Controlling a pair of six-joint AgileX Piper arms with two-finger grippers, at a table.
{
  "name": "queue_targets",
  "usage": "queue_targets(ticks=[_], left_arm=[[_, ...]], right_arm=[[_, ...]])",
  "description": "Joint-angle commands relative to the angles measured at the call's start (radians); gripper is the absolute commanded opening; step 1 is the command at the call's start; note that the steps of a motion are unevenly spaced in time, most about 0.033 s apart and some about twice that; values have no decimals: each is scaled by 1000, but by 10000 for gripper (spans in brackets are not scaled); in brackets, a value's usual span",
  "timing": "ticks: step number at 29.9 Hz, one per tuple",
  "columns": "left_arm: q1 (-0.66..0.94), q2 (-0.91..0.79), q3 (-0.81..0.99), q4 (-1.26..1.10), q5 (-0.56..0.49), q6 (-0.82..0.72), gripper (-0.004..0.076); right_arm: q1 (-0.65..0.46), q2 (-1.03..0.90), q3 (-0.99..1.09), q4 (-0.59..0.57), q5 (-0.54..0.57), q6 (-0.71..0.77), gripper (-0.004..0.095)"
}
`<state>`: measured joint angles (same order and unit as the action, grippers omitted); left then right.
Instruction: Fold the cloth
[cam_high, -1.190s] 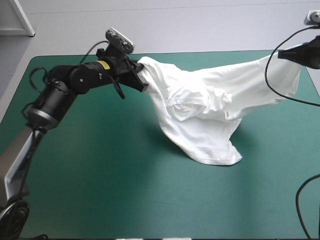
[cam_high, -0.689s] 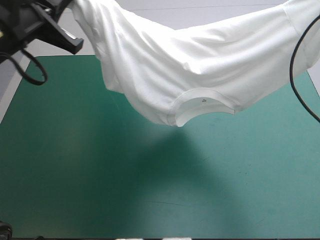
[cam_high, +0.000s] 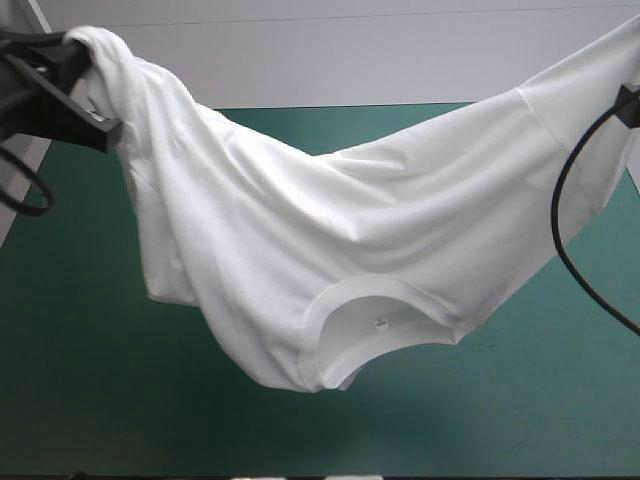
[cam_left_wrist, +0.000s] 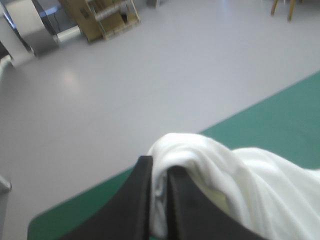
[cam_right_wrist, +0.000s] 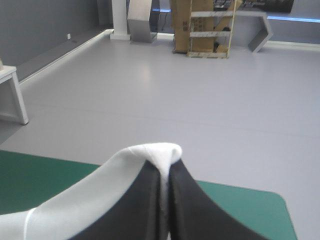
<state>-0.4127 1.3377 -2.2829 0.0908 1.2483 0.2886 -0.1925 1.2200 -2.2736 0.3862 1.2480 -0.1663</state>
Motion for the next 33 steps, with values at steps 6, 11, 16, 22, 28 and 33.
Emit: queue_targets(ticks=[6,11,16,22,28,33], left_arm=[[0,19,461,-38,-227,-65,21],[0,47,682,-11,-493,-125,21],[0,150,733,12,-648,-152,21],[0,331,733,97,-839,-152,21],[0,466,733,147,-997,-152,62],[0,528,733,145,-1144,-152,364]], right_arm=[[-1,107,261,76,-94,-66,-13],[-1,212,431,83,-249,-137,-13],[-1,356,472,90,-361,-199,-14],[-1,522,472,181,-468,-276,-13],[-1,663,472,356,-519,-426,10],[-1,738,472,415,-544,-503,324]])
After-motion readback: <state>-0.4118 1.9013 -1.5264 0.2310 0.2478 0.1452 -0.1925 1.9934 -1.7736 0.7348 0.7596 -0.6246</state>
